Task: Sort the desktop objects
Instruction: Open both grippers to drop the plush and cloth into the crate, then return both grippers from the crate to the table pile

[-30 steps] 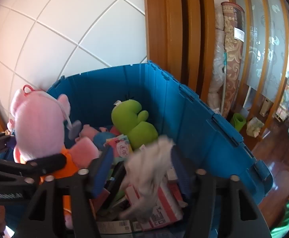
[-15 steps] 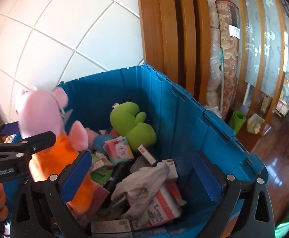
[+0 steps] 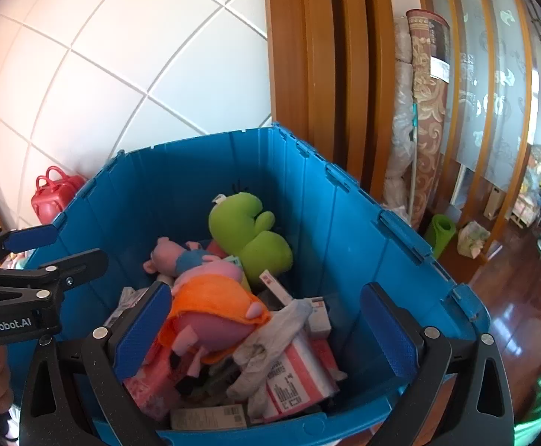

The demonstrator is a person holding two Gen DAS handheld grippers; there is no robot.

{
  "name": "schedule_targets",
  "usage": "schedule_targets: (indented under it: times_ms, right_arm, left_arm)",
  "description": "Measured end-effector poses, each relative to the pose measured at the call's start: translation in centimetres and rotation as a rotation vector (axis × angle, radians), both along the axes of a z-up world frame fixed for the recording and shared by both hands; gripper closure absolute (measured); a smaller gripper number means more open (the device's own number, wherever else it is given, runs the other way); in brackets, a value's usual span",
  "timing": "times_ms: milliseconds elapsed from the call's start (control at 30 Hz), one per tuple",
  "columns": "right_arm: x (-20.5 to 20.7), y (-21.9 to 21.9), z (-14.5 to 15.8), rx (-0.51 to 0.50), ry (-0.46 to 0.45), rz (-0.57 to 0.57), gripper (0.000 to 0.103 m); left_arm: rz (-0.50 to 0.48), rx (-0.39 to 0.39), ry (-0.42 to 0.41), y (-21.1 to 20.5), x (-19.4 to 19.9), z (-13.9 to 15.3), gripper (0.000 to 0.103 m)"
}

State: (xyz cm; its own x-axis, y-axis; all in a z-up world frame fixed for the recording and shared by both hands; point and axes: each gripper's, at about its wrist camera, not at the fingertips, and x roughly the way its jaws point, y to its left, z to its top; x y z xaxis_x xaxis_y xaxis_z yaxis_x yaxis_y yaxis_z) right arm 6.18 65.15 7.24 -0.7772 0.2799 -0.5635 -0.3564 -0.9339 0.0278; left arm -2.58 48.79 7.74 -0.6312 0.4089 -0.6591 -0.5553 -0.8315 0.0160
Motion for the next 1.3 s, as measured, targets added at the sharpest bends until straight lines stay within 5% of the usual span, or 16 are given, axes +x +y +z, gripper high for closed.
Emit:
schedule_targets:
  times_ms: [500, 1033, 1300]
  right_arm:
    - [1.0, -0.9, 0.0, 0.022, -0.001, -0.007, 0.0]
    - [1.6, -3.1, 1.3, 0.045, 0.038, -0.015, 0.0]
    - [2.1, -6.5, 2.8, 0.061, 0.077, -0.002, 0.0]
  left_arm:
    - [-0.018, 0.064, -0.003, -1.4, 1.3, 0.3, 0.016]
    - [-0.043, 0.104, 0.146, -3.7, 4.2, 1.7, 0.016]
    - [-0.068, 0.165, 0.128, -7.3, 4.4, 2.1, 0.016]
